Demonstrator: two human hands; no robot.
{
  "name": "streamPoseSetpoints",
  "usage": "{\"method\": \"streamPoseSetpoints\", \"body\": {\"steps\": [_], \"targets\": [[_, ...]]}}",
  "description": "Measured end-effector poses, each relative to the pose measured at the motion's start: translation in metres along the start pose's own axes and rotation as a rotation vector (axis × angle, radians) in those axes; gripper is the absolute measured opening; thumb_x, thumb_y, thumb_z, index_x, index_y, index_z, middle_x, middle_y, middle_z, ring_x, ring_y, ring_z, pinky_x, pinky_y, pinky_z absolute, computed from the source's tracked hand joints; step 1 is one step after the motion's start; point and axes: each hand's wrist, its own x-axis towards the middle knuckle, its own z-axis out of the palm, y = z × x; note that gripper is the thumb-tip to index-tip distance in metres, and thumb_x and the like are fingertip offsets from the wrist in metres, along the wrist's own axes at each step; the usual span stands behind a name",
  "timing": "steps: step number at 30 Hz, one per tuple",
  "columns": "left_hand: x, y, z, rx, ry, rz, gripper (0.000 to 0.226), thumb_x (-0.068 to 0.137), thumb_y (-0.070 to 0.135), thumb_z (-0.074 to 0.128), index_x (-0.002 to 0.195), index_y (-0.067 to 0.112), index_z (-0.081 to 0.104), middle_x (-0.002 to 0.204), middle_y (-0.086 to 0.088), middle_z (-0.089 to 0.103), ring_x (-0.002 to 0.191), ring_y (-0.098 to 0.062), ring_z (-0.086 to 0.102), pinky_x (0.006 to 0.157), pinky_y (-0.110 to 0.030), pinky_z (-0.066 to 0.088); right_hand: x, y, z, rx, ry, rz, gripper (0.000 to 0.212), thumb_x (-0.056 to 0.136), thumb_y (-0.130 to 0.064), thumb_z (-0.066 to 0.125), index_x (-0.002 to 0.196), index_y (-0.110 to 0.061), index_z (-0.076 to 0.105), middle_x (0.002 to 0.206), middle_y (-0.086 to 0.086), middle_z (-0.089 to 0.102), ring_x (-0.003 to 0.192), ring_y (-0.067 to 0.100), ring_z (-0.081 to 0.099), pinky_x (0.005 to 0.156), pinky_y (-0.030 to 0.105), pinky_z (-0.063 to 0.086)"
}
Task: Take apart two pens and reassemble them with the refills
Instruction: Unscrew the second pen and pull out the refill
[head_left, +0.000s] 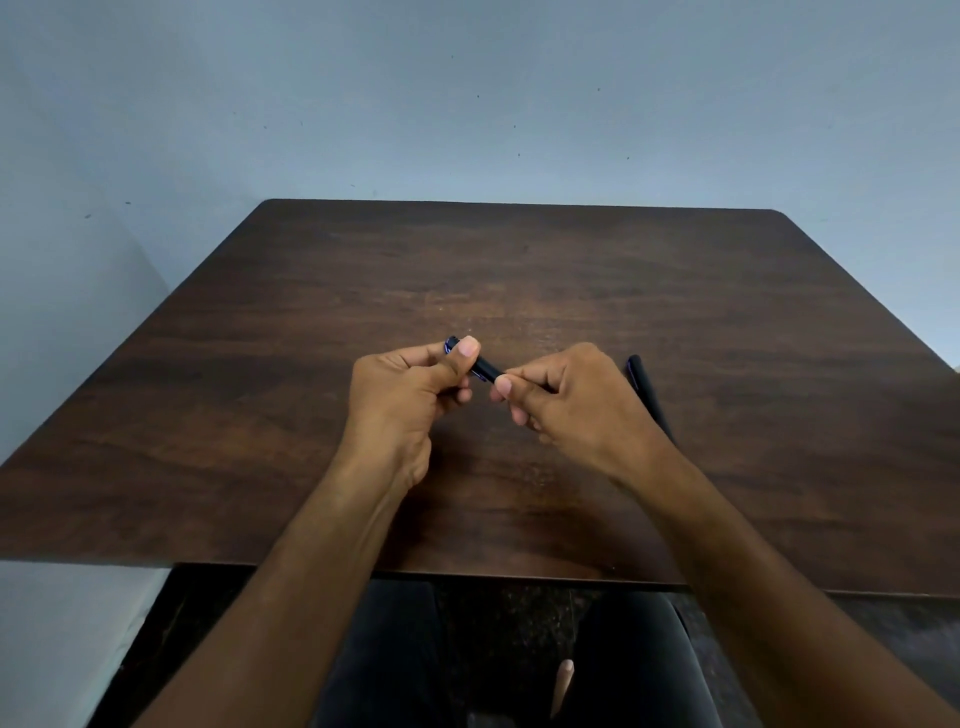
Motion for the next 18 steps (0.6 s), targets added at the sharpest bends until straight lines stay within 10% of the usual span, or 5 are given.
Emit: {"method": "streamPoseSetpoints", "body": {"steps": [4, 9, 18], "targets": [[0.001, -0.001, 0.004, -0.034, 0.022, -0.018, 0.018, 0.079, 0.009, 0.076, 0.09, -0.005, 0.073, 0.078, -0.014, 0.066, 0.059, -0.015, 0.054, 0.059, -0.024, 0.054, 0.0, 0.0, -0.002, 0.007, 0.002, -0.002, 0.026, 0.099, -0.028, 0.063, 0.084, -0.013, 0.079, 0.061, 0.003, 0.069, 0.052, 0.018, 0.055, 0.056, 0.04, 0.053], [0.0, -0.002, 0.009, -0.041, 0.053, -0.004, 0.011, 0.078, 0.01, 0.077, 0.082, 0.0, 0.074, 0.072, -0.009, 0.07, 0.055, -0.012, 0.056, 0.055, -0.021, 0.054, 0.001, -0.001, 0.003, -0.109, 0.061, -0.072, 0.034, 0.099, -0.028, 0.063, 0.07, -0.014, 0.073, 0.044, -0.011, 0.056, 0.036, 0.0, 0.046, 0.04, 0.012, 0.036], [0.023, 0.021, -0.021, -0.075, 0.094, 0.037, 0.013, 0.085, 0.007, 0.072, 0.089, -0.006, 0.069, 0.077, -0.01, 0.065, 0.057, -0.012, 0.054, 0.054, -0.019, 0.049, -0.001, 0.018, -0.019, 0.043, 0.125, -0.011, 0.029, 0.097, -0.026, 0.067, 0.077, -0.008, 0.078, 0.063, 0.02, 0.067, 0.048, 0.021, 0.047, 0.049, 0.043, 0.045]]}}
